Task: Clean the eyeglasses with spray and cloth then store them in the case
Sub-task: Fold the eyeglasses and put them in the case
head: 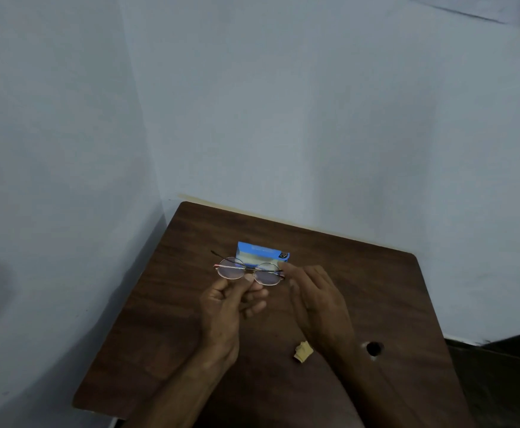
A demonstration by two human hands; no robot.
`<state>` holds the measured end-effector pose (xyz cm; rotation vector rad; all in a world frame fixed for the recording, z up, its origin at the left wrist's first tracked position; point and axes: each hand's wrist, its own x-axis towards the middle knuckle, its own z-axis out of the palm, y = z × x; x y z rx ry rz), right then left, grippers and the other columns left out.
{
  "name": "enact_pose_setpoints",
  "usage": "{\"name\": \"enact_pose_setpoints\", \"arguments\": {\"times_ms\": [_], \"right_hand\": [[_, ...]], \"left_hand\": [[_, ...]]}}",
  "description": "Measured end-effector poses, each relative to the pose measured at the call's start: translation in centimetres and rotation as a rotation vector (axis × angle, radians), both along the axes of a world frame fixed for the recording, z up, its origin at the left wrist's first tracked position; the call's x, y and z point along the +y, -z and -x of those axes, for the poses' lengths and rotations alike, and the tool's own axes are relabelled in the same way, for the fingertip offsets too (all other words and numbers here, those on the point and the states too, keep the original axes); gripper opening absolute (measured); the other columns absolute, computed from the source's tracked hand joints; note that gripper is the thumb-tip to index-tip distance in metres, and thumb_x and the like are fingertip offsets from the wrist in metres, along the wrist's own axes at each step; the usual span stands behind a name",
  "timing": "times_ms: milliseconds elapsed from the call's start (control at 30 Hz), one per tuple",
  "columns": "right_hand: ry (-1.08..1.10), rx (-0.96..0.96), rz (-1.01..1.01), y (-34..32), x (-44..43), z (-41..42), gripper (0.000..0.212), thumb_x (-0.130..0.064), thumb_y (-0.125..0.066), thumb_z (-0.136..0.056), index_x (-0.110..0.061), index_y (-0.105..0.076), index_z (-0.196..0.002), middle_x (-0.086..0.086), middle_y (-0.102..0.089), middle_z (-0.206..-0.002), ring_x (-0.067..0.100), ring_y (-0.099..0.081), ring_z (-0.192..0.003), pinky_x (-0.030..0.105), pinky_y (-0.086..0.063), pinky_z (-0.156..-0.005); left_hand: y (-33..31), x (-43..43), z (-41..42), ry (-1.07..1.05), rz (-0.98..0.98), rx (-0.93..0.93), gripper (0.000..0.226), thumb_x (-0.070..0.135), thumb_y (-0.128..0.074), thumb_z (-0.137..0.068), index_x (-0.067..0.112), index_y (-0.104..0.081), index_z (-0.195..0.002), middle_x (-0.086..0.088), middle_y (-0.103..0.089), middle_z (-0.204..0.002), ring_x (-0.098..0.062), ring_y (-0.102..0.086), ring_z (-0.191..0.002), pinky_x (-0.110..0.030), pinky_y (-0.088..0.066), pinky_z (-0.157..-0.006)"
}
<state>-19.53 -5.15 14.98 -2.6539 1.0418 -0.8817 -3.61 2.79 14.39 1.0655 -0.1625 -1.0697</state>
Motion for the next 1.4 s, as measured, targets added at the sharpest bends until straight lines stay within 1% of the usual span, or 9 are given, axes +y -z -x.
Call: {"name": "enact_pose_setpoints", "arguments": {"times_ms": [200,333,500,600,867,1033,1167,1300,1400], "right_hand": [[0.064,0.050,-0.049,2.0,0.9,-0.5,0.055,-0.021,-0.055,-0.098,-0.034,-0.047,-0.150,-0.014,-0.055,-0.117,-0.001,-0.047,-0.102,0.014,-0.039,-0.078],[0.155,0.027,-0.002,2.3,0.8,-1.0,0.056,-0.032,-0.060,-0.094,-0.030,-0.048,-0.149,-0.007,-0.049,-0.119,0.005,-0.050,-0.102,0.020,-0.045,-0.072],[-0.011,0.007,0.069,3.1,0.5,-1.5,0.051,-0.030,-0.065,-0.099,-0.021,-0.054,-0.148,0.004,-0.051,-0.148,0.022,-0.049,-0.135,0.036,-0.042,-0.108],[-0.051,0.006,0.041,4.2,0.3,-2.0,0.043,-0.039,-0.051,-0.107,-0.017,-0.061,-0.142,0.003,-0.057,-0.146,0.019,-0.052,-0.136,0.040,-0.042,-0.110],[-0.063,-0.219,-0.221,7.3,-1.6,-1.0,0.035,-0.024,-0.066,-0.101,-0.025,-0.064,-0.136,-0.012,-0.059,-0.140,0.013,-0.057,-0.129,0.028,-0.046,-0.104],[0.181,-0.465,-0.497,8.4,-3.1,-0.7,0.028,-0.021,-0.076,-0.093,-0.038,-0.072,-0.115,-0.016,-0.073,-0.113,0.014,-0.070,-0.108,0.033,-0.057,-0.089],[0.354,-0.614,-0.775,9.8,-4.6,-0.1,0.020,-0.018,-0.077,-0.092,-0.036,-0.077,-0.102,-0.010,-0.078,-0.101,0.011,-0.074,-0.101,0.039,-0.060,-0.091],[0.445,-0.624,-0.910,11.3,-5.9,0.8,0.015,-0.014,-0.078,-0.090,-0.027,-0.079,-0.098,-0.009,-0.079,-0.097,0.008,-0.074,-0.097,0.044,-0.060,-0.093],[0.475,-0.616,-0.948,12.5,-6.7,1.0,0.012,-0.018,-0.079,-0.089,-0.027,-0.079,-0.097,-0.009,-0.079,-0.096,0.007,-0.074,-0.095,0.040,-0.060,-0.090]], "left_hand": [[0.5,0.1,-0.9,0.057,-0.043,0.027,0.020,0.010,-0.071,-0.097,0.019,-0.085,-0.084,-0.012,-0.081,-0.086,-0.020,-0.081,-0.074,-0.026,-0.062,-0.056],[1.1,0.1,-1.5,0.084,-0.096,0.004,0.019,0.011,-0.072,-0.096,0.017,-0.084,-0.083,-0.013,-0.082,-0.087,-0.022,-0.082,-0.076,-0.027,-0.062,-0.056],[1.8,-0.2,-2.3,0.099,-0.181,0.017,0.016,0.012,-0.074,-0.095,0.016,-0.083,-0.082,-0.015,-0.082,-0.088,-0.023,-0.082,-0.076,-0.027,-0.062,-0.054],[2.4,-0.8,-2.5,0.109,-0.255,0.050,0.009,0.013,-0.074,-0.095,0.012,-0.081,-0.089,-0.013,-0.083,-0.088,-0.022,-0.082,-0.077,-0.027,-0.062,-0.054],[3.9,-2.8,-2.3,0.212,-0.327,0.030,0.013,0.023,-0.077,-0.094,0.019,-0.085,-0.085,-0.011,-0.084,-0.091,-0.021,-0.082,-0.076,-0.027,-0.062,-0.056],[5.5,-3.8,-2.5,0.305,-0.332,-0.265,0.016,0.031,-0.072,-0.099,0.021,-0.083,-0.094,-0.007,-0.083,-0.089,-0.024,-0.081,-0.076,-0.027,-0.061,-0.058],[8.3,-5.5,-5.9,0.187,-0.354,-0.583,0.010,0.024,-0.072,-0.100,0.030,-0.079,-0.102,0.003,-0.082,-0.088,-0.016,-0.080,-0.080,-0.024,-0.062,-0.061],[11.3,-9.1,-9.4,0.196,-0.301,-1.116,0.013,0.023,-0.074,-0.098,0.028,-0.079,-0.109,0.014,-0.080,-0.101,0.000,-0.075,-0.096,-0.023,-0.060,-0.086],[14.3,-12.1,-10.4,0.341,-0.262,-1.369,0.019,0.017,-0.072,-0.100,0.017,-0.078,-0.118,0.001,-0.077,-0.119,-0.010,-0.070,-0.112,-0.031,-0.054,-0.104]]}}
